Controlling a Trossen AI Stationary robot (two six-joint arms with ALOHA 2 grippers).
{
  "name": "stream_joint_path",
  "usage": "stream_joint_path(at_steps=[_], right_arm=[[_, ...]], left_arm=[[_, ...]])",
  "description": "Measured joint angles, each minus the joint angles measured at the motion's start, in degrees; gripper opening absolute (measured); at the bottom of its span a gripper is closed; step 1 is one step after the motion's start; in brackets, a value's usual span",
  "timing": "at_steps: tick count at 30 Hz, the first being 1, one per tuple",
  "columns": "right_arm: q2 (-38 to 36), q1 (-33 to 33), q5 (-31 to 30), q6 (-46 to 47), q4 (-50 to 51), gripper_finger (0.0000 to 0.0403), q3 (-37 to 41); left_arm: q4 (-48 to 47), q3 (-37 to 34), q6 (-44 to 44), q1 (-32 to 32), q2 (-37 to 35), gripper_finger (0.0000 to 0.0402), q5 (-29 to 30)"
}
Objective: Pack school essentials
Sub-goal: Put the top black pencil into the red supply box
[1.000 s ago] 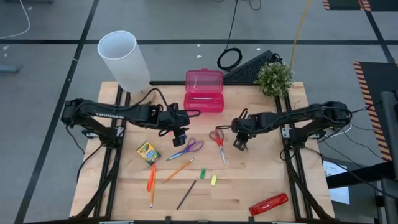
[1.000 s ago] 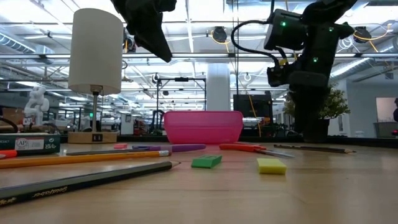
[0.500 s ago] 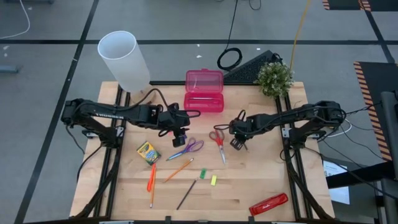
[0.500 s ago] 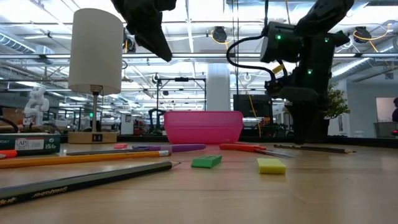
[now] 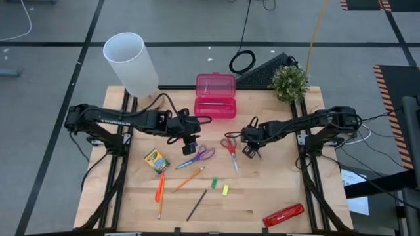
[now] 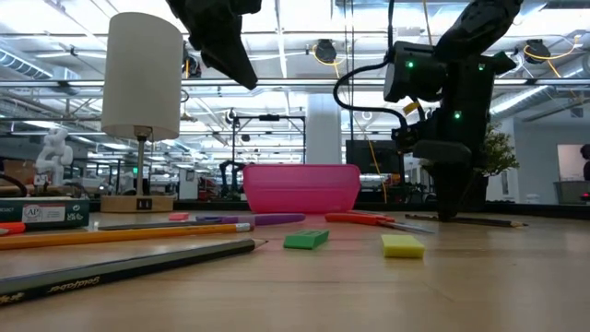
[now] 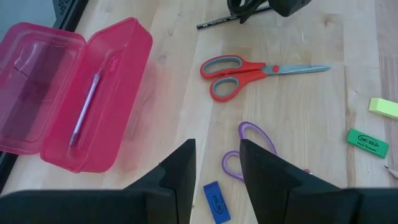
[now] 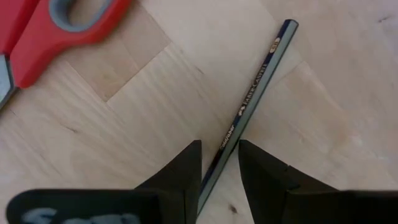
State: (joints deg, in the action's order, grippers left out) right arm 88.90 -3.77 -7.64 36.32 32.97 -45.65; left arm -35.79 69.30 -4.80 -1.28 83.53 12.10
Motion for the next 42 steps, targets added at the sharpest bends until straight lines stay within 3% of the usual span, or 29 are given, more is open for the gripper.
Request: stream_joint_path(at_steps=[4,14,34,42], right_arm=[[0.0,0.0,-0.1,0.6,0.2,0.0088,0.0],[-0.2,0.0,-0.6,3.1,-2.1,0.0008,2.8],[-9.1,0.0,0.5,0.7,2.1,0.0014,3.0],[-12.2,0.0,3.3,-1.2,9.0,0.0014,-3.5]], left_arm=[[0.0,0.0,0.0,0.0,0.0,0.0129,0.0],[0.0,0.0,0.0,0.0,0.0,0.0129,0.0],[0.4,0.0,0.8,0.0,0.0,0.0129,0.0],[1.2,0.0,1.0,0.0,0.0,0.0129,0.0]])
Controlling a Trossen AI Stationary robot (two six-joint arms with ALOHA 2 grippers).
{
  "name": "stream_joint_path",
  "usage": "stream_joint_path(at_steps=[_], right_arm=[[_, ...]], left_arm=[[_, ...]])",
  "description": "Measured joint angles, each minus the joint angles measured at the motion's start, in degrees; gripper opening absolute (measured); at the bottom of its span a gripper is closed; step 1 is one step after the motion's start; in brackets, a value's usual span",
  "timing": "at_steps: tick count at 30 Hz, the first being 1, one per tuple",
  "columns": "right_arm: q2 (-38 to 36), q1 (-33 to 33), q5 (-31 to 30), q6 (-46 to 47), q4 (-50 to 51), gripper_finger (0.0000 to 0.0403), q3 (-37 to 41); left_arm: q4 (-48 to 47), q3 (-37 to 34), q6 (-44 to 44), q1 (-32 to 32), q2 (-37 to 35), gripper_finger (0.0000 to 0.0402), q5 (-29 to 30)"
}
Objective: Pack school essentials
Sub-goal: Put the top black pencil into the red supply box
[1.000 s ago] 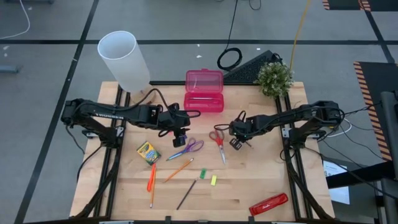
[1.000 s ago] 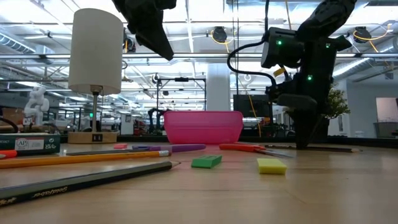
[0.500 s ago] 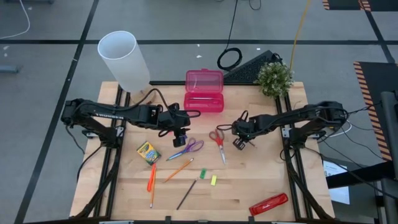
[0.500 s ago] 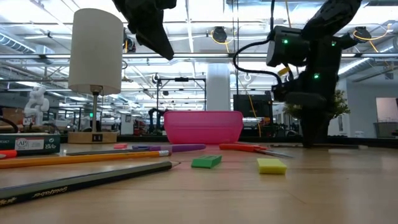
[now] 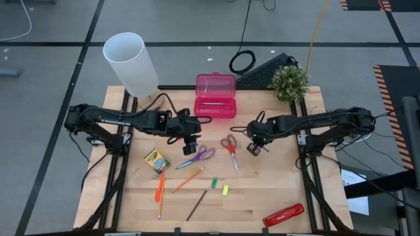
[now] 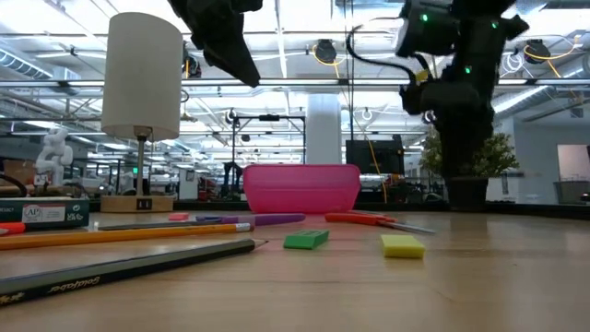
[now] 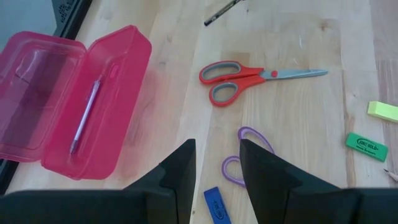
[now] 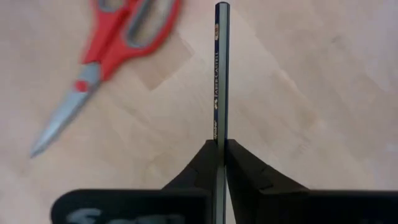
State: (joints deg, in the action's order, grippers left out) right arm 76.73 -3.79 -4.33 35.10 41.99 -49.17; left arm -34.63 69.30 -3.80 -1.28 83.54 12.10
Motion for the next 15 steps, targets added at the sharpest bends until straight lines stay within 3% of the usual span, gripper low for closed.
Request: stream_joint_path(at_steps=[15], right_arm=[[-0.3,0.0,0.0,-9.2,9.3,0.0015,-15.6]], left_arm=[[-2.1,0.0,-0.4,0.0,0.0,0.0129,0.0]])
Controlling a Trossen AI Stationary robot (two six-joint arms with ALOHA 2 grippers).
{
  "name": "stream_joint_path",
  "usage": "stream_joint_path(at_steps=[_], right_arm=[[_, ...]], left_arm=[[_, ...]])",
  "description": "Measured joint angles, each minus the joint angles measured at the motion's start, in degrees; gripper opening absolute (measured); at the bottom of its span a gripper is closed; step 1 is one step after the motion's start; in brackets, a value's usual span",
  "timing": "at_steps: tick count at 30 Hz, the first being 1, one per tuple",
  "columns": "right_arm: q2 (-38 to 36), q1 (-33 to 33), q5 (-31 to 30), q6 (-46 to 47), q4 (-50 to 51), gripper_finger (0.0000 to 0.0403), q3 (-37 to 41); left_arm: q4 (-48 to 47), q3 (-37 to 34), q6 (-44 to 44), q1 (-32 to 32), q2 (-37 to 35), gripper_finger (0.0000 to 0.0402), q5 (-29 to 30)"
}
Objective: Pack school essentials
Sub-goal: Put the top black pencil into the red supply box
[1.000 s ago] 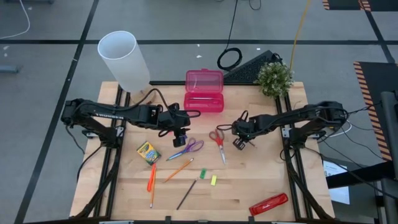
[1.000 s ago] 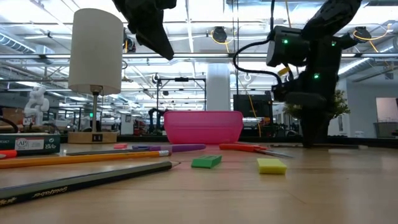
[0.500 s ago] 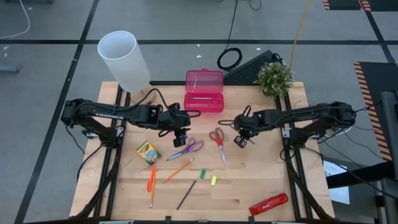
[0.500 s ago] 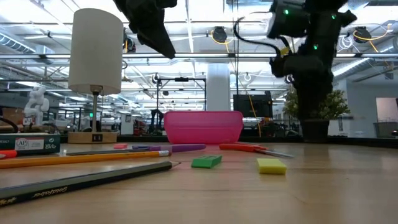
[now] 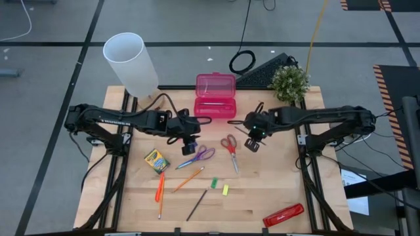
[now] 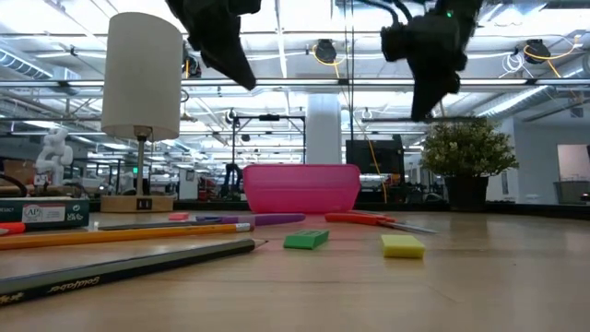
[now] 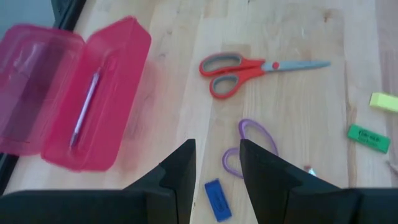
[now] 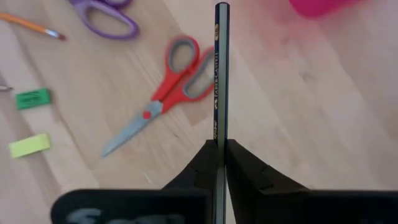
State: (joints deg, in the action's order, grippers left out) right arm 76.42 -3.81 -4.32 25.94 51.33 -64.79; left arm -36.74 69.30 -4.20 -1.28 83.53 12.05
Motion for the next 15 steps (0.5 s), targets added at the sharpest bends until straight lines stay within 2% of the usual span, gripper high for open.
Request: stream_joint_path(at_steps=[6,12,15], right_arm=[[0.0,-1.1,-0.1,-4.2,2.1,0.0015,-6.1],[0.1,-4.6,0.0,-9.6,4.7,0.0015,-12.3],[0.5,-6.7,-0.1,-12.0,6.0,0.0015,-15.2]], left_arm=[[-3.5,0.0,-1.1,0.0,-1.1,0.0129,0.0],[-2.3,-0.1,-0.7,0.0,-4.4,0.0129,0.0],[-0.6,-2.4,0.3,0.0,-6.5,0.0129,0.0]])
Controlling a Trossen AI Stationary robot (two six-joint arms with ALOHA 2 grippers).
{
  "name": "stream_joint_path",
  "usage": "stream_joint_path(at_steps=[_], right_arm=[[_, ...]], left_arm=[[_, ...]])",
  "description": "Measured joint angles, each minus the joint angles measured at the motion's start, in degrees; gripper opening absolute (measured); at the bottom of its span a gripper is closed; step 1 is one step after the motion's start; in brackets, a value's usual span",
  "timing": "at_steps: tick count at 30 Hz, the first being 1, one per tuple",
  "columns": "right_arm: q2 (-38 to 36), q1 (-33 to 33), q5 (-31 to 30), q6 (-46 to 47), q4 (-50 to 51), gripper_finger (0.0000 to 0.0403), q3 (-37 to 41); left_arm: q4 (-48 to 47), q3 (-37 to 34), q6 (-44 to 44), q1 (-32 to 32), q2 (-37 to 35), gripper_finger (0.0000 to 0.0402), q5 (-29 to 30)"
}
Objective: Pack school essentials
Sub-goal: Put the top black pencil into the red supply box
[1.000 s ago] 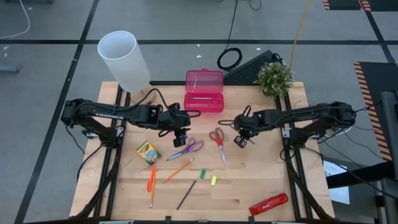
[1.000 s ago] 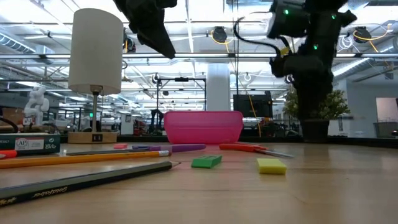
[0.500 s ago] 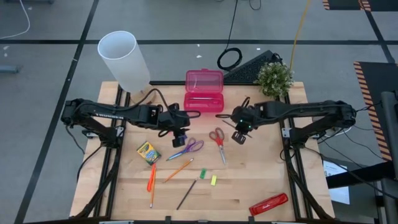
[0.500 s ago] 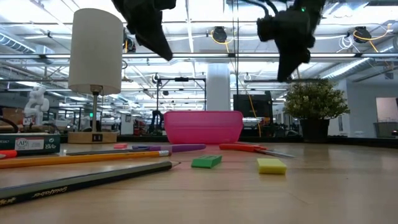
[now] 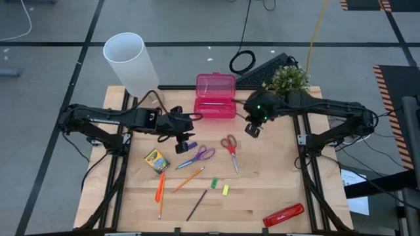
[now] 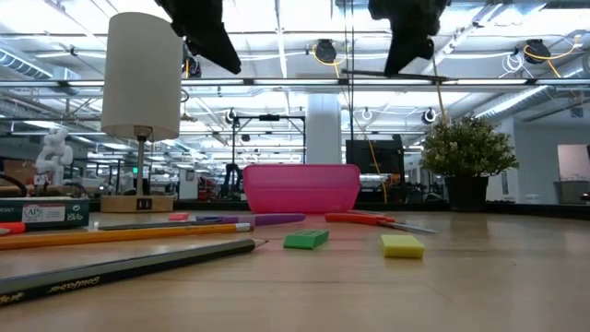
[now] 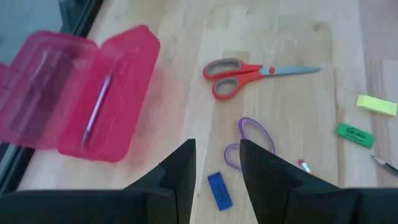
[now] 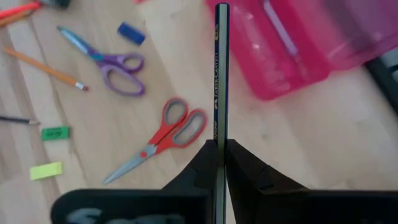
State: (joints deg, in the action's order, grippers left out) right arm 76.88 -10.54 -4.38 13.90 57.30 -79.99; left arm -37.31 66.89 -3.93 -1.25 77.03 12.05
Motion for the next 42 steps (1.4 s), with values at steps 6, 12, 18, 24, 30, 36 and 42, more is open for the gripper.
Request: stream_joint_path(at_steps=[6,12,18,24,30,36,42], right_arm=[[1.5,-3.3,0.2,-5.8,0.8,0.0015,-5.7],[5.1,-6.5,0.7,-11.1,0.4,0.0015,-11.5],[10.9,-9.0,3.2,-17.0,0.4,0.0015,-18.0],[16.8,-10.7,3.2,-23.7,-0.2,0.0015,-24.2],[22.5,-12.0,3.2,-30.1,-0.8,0.0015,-28.4],[26.3,-13.1,3.2,-34.8,-3.0,0.0015,-29.3],[29.0,-14.6,3.2,-36.3,-4.0,0.0015,-29.3]], left_arm=[[4.0,-5.9,0.4,1.4,-4.8,0.0129,0.0],[4.5,-8.5,-0.1,2.1,-9.0,0.0129,-0.1],[4.5,-8.8,-0.3,2.1,-10.7,0.0129,-0.1],[4.4,-8.8,-0.3,2.0,-10.6,0.0129,-0.1],[4.3,-8.8,-0.3,2.0,-10.6,0.0129,-0.1],[4.1,-8.8,-0.5,2.0,-10.6,0.0129,-0.1],[4.1,-8.8,-0.5,2.0,-10.6,0.0129,-0.1]])
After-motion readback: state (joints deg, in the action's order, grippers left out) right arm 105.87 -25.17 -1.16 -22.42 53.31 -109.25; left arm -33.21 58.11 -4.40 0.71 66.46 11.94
